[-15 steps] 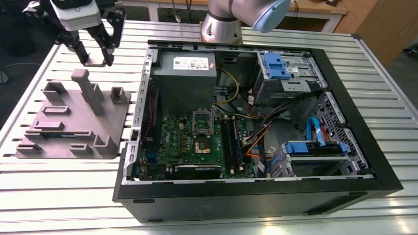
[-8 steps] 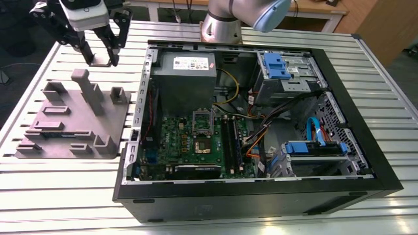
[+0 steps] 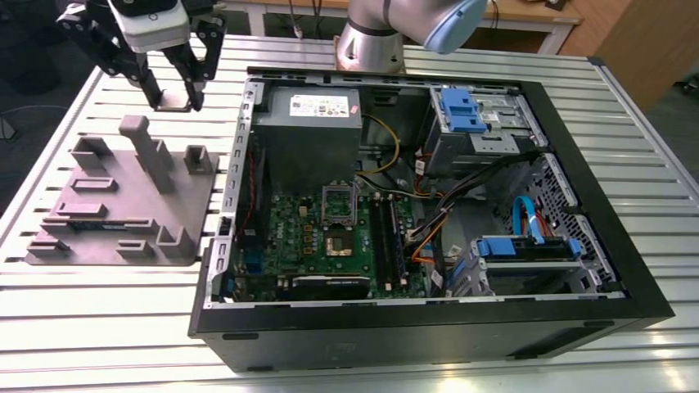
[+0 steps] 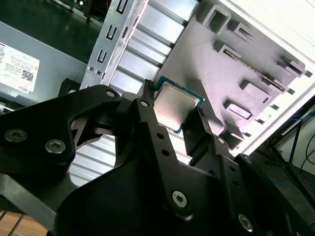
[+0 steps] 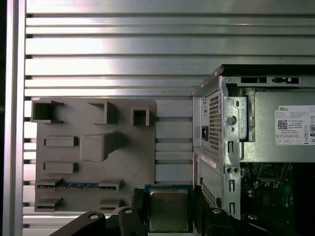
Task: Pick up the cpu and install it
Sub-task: 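Pick up the cpu and move it towards the insertion slot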
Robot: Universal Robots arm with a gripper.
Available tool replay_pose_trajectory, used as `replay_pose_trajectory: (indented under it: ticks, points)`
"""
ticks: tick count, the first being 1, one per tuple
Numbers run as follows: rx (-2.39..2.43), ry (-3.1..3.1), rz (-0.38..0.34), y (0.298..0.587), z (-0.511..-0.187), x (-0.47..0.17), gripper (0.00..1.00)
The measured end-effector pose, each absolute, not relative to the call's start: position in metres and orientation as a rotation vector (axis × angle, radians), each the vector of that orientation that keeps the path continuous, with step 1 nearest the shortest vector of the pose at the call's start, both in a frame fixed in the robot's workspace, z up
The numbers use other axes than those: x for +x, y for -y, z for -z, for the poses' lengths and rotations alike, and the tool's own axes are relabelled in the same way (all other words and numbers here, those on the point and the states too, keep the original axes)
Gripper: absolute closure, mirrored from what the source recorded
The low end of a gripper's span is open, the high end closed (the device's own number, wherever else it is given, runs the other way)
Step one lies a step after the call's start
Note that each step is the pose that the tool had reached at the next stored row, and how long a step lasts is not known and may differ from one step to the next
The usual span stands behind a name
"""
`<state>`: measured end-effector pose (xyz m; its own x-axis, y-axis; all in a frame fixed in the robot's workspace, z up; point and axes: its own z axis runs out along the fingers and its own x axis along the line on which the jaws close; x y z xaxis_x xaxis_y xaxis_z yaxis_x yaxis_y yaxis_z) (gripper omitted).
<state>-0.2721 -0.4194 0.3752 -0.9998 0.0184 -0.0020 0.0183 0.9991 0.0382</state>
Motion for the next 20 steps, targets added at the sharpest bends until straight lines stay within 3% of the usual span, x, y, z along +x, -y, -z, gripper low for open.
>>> replay_pose_trajectory:
  ticks: [20]
  points:
    - [0.029, -3.139, -0.060, 0.419, -0.375, -0.259, 0.53]
